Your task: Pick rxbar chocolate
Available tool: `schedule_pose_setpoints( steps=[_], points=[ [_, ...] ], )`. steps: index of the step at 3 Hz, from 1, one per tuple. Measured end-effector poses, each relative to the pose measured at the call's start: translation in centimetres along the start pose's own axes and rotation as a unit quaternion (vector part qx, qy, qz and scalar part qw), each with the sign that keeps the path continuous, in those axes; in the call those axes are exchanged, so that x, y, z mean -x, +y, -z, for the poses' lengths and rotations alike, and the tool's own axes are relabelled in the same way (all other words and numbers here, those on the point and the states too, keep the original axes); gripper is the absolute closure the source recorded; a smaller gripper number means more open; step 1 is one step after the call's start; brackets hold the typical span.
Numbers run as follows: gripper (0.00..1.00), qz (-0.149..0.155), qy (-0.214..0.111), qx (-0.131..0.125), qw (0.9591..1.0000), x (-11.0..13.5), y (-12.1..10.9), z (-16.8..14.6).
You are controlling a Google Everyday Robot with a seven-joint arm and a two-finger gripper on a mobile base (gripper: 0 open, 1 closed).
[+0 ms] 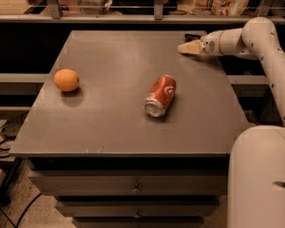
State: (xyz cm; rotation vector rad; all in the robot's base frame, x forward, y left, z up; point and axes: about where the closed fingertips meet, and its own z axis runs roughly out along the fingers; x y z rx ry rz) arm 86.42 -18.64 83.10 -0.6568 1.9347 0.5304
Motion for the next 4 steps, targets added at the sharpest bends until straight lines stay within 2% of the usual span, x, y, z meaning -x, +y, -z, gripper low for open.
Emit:
schedule_pose_setpoints(
  steps=[1,2,3,4],
  points=[
    [0.65,-0.001,0.000,0.000,1.0000,0.14,-0.03,0.07],
    [0.96,-0.002,0.000,0.000,1.0000,0.38,-0.01,0.19],
    [1.00,-0.002,0.000,0.000,1.0000,0.38,-0.01,0.19],
    [1.00,-0.001,0.000,0.000,1.0000,0.45,0.00,0.22]
  ],
)
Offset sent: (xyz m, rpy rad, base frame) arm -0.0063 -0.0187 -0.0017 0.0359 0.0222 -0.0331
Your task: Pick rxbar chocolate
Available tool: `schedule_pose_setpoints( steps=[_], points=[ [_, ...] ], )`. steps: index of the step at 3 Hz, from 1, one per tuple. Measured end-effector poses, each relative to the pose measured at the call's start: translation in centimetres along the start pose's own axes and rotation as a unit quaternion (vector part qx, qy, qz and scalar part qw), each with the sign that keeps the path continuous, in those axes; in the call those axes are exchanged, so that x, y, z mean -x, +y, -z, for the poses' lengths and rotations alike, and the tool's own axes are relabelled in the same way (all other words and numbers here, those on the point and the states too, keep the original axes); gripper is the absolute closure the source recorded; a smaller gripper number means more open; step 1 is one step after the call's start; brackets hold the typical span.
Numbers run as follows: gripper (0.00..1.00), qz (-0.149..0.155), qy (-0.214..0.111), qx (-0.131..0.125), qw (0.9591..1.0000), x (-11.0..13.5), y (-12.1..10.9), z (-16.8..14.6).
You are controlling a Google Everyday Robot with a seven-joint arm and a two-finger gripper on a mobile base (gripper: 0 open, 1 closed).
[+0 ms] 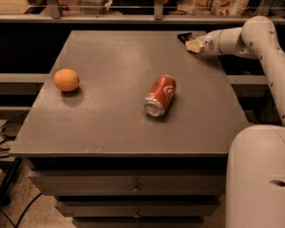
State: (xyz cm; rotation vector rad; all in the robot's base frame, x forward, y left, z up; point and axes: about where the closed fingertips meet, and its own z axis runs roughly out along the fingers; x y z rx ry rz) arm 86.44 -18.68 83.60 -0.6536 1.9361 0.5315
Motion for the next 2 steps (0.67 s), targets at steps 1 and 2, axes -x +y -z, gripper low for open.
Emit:
schedule_pose_setpoints(
  steps=[1,2],
  points=[
    [1.00,0.000,0.000,0.000,1.0000,0.02,0.00,0.01],
    [1.00,0.000,0.000,0.000,1.0000,0.03,0.01,0.02]
  ],
)
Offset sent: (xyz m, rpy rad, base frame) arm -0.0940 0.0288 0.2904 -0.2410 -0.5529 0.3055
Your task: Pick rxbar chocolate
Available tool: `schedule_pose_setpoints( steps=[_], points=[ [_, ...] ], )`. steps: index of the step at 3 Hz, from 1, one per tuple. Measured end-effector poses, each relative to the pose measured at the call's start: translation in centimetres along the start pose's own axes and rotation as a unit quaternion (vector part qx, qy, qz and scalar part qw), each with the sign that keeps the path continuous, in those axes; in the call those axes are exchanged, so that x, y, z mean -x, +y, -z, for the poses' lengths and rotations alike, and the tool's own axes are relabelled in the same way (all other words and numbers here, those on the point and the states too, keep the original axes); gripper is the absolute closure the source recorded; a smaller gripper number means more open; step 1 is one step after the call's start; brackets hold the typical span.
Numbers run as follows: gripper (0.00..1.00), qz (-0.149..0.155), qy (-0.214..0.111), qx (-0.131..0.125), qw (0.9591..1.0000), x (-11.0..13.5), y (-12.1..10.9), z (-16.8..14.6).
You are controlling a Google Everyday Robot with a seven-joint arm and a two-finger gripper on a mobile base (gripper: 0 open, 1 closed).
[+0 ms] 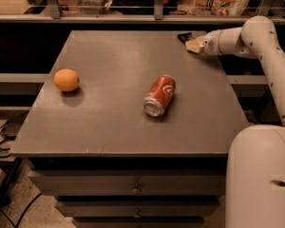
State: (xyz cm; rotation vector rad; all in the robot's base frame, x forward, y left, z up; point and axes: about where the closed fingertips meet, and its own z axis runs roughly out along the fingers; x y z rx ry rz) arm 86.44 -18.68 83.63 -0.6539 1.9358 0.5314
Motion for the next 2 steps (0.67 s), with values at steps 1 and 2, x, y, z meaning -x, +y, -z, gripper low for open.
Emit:
schedule_pose_setpoints(
  steps=[1,2],
  points=[
    [1.00,0.000,0.000,0.000,1.0000,0.01,0.00,0.00],
    [1.00,0.000,0.000,0.000,1.0000,0.01,0.01,0.01]
  ],
)
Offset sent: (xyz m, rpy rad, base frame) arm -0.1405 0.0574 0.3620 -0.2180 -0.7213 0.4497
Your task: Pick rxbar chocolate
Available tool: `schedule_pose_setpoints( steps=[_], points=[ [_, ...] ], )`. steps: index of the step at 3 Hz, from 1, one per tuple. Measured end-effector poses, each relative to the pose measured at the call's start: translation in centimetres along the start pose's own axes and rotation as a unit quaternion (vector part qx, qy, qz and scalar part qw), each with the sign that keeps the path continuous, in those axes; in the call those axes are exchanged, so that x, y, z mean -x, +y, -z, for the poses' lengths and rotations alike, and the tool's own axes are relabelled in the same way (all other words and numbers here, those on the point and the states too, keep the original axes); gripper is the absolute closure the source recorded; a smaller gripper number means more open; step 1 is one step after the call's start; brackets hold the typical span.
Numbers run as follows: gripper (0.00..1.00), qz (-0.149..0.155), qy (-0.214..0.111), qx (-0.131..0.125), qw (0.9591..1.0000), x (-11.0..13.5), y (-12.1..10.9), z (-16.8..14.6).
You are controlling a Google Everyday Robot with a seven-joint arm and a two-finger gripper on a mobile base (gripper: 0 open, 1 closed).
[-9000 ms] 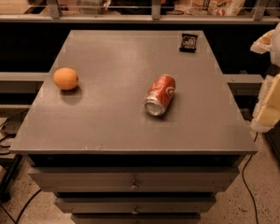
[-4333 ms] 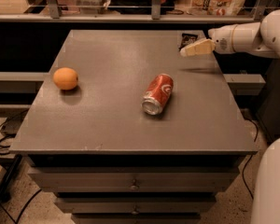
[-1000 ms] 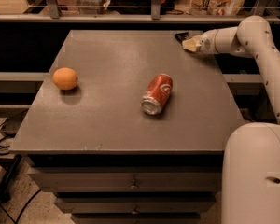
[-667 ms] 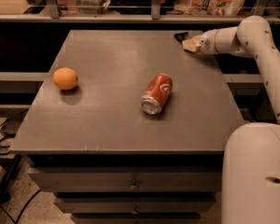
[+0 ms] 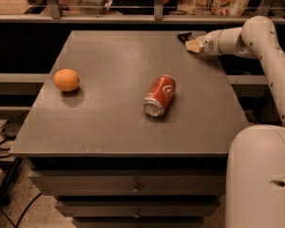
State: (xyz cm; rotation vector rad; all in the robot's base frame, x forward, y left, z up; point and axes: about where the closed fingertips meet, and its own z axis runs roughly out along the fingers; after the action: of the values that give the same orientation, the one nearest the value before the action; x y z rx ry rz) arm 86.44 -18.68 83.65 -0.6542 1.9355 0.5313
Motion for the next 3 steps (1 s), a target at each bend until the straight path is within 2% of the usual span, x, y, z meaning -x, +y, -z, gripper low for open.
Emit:
schedule_pose_setpoints(
  steps=[3],
  points=[
    [0.31,0.000,0.000,0.000,1.0000,-0.01,0.01,-0.02]
  ],
)
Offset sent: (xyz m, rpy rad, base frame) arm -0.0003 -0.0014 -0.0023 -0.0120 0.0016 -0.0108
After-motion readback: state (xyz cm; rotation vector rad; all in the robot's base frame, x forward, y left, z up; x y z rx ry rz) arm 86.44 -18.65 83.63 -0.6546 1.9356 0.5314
